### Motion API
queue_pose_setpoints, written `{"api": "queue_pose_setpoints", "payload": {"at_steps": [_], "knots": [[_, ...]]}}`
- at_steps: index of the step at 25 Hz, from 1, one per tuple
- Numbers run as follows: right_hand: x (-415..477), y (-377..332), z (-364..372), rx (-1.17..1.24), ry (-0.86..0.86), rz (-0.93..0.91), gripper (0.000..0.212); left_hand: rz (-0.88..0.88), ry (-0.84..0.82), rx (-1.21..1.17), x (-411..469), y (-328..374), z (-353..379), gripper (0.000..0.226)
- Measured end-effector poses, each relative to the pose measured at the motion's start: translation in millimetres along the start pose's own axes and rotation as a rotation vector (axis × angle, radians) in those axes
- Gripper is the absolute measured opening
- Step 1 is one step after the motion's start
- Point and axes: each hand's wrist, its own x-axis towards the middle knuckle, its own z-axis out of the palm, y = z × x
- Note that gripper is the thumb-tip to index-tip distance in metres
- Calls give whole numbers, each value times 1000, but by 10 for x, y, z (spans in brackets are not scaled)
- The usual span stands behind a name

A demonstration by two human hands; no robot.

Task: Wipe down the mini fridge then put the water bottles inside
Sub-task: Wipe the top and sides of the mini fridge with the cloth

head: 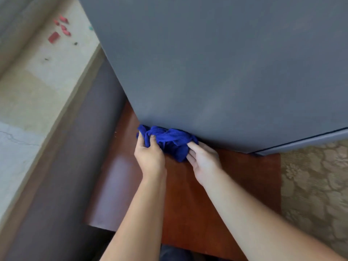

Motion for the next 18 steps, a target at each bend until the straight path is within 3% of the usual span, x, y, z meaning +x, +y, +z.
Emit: {"api": "queue_pose_setpoints", "payload": {"at_steps": [6,9,12,15,18], "knots": [[130,-500,-1065,6,170,-51,17,-126,-79,10,-773,-557,673,39],[91,-908,-1694,67,252,-100,25,-321,-222,-92,-1363,-795,1090,33],[-15,-1322,-2210,101,169,-121,24,-541,-316,-255,-1853,-845,1435,24],[-258,-1776,-2733,27,19,-160,10,-523,-403,-347,-2430,-700,1680,25],[-567,-2195,-3193,-57,-123,-228,21,-436,-430,-394,-2964,-449,1836,27]]}}
